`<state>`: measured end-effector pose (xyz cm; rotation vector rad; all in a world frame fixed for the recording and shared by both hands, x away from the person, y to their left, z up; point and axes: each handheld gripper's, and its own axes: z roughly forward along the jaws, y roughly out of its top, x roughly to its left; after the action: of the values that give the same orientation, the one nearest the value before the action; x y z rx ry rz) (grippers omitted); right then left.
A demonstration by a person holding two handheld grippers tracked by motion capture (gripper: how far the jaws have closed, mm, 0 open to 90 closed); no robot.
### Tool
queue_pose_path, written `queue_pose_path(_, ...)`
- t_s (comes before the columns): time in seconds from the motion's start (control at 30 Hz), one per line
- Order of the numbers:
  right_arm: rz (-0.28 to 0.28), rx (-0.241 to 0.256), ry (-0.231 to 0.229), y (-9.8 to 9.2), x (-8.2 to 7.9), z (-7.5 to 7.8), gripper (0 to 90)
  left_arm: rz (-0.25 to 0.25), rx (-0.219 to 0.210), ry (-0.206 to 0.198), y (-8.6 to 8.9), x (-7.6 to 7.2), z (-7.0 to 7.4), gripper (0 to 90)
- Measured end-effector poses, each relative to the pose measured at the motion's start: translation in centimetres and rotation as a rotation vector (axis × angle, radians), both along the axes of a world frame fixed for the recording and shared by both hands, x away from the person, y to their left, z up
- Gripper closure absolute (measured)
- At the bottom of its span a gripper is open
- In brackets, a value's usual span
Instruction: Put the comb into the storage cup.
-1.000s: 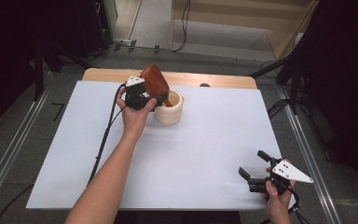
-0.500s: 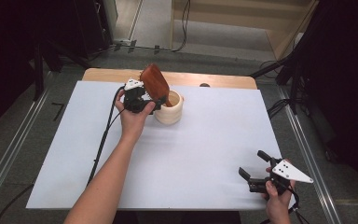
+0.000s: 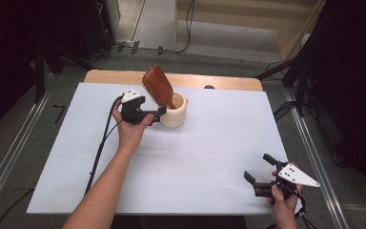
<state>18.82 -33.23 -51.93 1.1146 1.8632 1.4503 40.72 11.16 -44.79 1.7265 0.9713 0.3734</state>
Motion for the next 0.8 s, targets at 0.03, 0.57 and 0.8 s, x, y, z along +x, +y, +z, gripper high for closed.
queue_pose_path(0.03, -0.001, -0.001, 0.001, 0.0, 0.0, 0.0, 0.0, -0.002, 0.001, -0.005, 0.1, -0.3, 0.0, 0.0)
queue_pose_path(0.57, 0.0, -0.006, 0.003, 0.1, 0.0, 0.0, 0.0, -0.039, -0.002, -0.053, 2.0, -4.3, -0.1, 0.0)
queue_pose_path(0.8, -0.002, -0.013, 0.003, 0.1, 0.0, 0.0, 0.0, -0.043, -0.022, -0.073, 2.9, -5.7, 0.0, 0.0)
